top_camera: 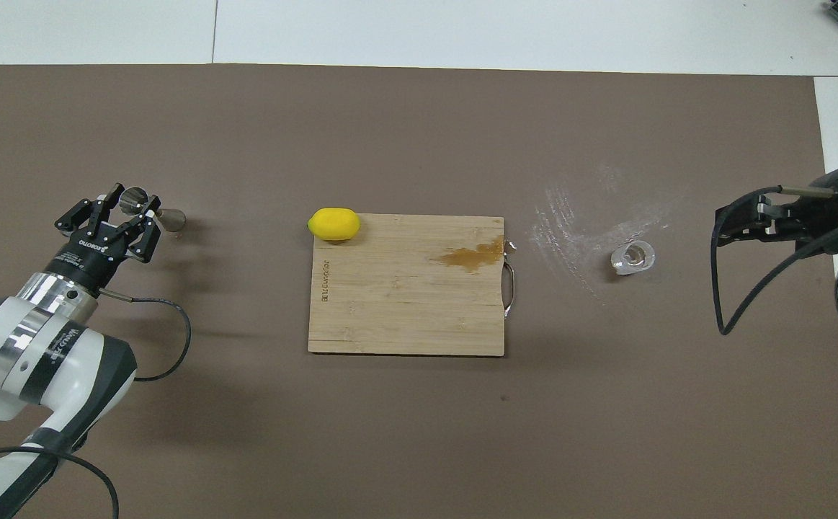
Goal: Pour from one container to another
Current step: 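Lift the steel cup with the left gripper over the cutting board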
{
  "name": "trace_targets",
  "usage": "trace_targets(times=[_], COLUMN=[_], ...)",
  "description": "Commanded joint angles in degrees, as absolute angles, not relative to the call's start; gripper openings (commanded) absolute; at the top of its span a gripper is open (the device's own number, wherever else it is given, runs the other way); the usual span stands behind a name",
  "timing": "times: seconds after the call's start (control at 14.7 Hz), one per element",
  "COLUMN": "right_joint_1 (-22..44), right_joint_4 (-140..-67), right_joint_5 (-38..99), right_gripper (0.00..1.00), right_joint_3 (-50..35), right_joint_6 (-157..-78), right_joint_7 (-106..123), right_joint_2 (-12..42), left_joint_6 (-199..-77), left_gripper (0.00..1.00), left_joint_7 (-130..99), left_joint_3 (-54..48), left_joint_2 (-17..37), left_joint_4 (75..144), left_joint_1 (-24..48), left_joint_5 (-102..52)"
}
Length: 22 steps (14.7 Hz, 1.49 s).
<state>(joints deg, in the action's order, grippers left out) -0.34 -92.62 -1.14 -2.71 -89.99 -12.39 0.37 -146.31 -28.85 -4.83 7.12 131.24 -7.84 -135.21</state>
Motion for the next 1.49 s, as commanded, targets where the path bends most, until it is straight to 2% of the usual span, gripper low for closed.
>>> trace_targets(times=[0.0, 0.2, 0.27, 0.61, 0.95, 1.42], right_joint_1=[-1.14, -1.05, -1.05, -1.14, -1.49, -1.41], right_joint_4=[-94.04, -94.13, -94.04, -94.04, -93.96, -93.96], right_joint_5=[0.18, 0.18, 0.18, 0.18, 0.18, 0.18], right_gripper=[1.00, 1.00, 1.00, 1.00, 1.00, 1.00], right_joint_3=[-3.08, -3.08, -3.08, -3.08, -3.08, -3.08], right_joint_6=[-90.35, -90.35, -90.35, -90.35, -90.17, -90.09], right_joint_7=[-13.01, -13.01, -13.01, -13.01, -13.09, -13.01], right_joint_2=[-1.05, -1.05, -1.05, -1.05, -1.05, -1.05], left_joint_6=[-145.81, -145.81, -145.81, -142.13, -141.50, -152.75], left_gripper=[0.47, 0.04, 0.00, 0.00, 0.00, 0.00], left_joint_7=[-27.95, -25.94, -25.14, -16.97, -25.73, -32.60], left_joint_3=[-5.45, -5.62, -5.71, -7.46, -12.99, -30.22], left_joint_2=[8.53, 8.53, 8.53, 8.00, 4.84, 5.88], left_joint_4=[129.81, 129.90, 129.90, 129.82, 128.41, 119.72], left_joint_1=[-8.61, -8.53, -8.53, -8.44, -8.17, -7.82], left_joint_5=[-136.76, -136.76, -136.76, -136.76, -136.76, -136.85])
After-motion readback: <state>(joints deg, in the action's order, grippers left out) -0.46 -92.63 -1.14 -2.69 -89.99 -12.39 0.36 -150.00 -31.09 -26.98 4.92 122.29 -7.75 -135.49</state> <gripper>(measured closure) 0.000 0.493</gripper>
